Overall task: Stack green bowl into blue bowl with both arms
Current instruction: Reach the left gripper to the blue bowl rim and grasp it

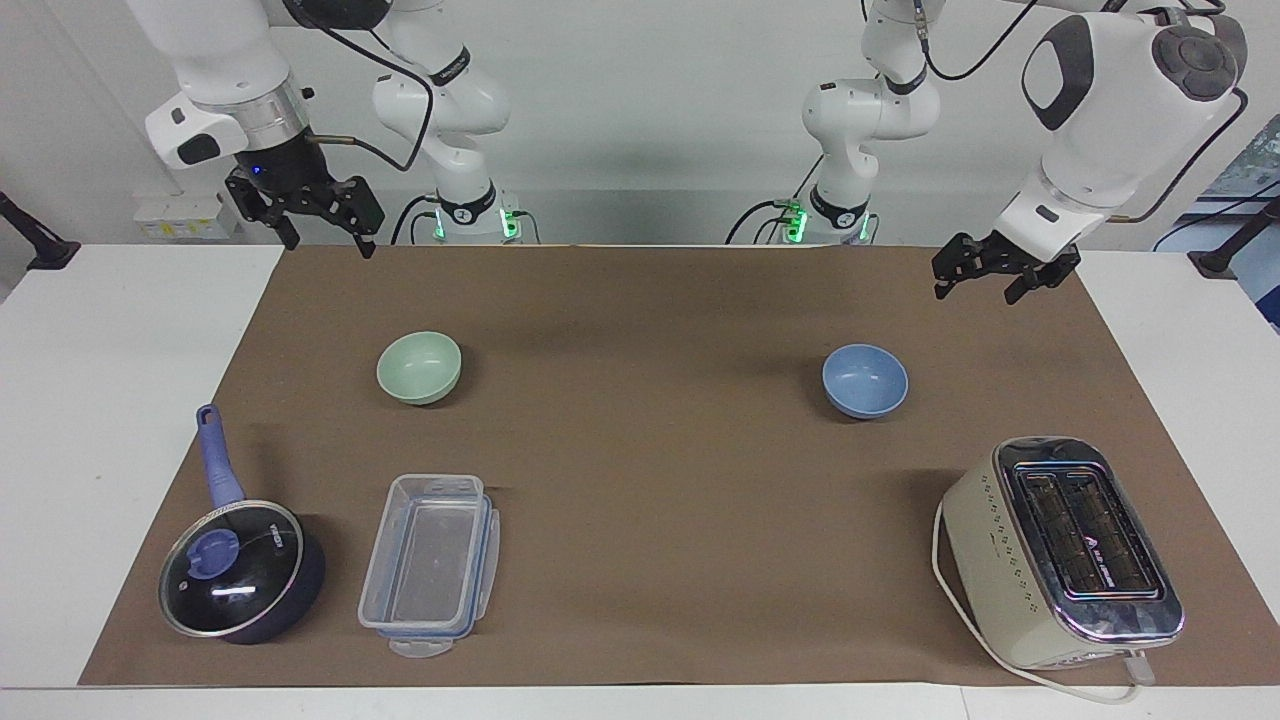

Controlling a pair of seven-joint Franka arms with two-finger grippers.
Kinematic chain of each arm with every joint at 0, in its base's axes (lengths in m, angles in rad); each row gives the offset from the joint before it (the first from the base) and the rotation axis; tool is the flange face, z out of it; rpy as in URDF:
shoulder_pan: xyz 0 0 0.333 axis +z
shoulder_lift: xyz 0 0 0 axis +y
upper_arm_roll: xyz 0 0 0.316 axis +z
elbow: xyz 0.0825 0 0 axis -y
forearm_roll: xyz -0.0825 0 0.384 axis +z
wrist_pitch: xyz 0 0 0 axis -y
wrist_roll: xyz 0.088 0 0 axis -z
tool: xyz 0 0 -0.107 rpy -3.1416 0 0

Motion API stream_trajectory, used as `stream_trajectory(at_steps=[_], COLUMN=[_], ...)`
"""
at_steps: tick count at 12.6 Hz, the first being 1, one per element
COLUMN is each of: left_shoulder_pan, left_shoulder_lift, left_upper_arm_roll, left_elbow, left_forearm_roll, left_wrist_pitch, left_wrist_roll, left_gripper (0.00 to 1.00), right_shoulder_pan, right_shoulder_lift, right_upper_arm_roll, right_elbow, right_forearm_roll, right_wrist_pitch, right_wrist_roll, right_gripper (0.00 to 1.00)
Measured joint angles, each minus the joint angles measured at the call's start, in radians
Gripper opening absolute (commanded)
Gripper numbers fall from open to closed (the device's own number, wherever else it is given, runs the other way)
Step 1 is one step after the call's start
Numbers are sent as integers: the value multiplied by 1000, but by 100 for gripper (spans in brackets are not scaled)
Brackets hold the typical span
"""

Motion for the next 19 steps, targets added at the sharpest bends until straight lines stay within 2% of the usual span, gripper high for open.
stream_trajectory(at_steps=[10, 19], left_shoulder_pan=[0, 0], left_shoulder_lift=[-42, -42], left_upper_arm_roll=[0, 0], left_elbow=[-170, -423], left_forearm_roll=[0, -71], left_wrist_pitch=[166, 452], left_wrist_roll=[0, 10], left_gripper=[100, 100], right_shoulder_pan=[-6, -7], right_shoulder_lift=[0, 0], right_upper_arm_roll=[-1, -1], right_elbow=[-9, -12], right_forearm_roll=[0, 0], right_wrist_pitch=[45, 48], right_wrist_roll=[0, 0], right_gripper=[100, 100])
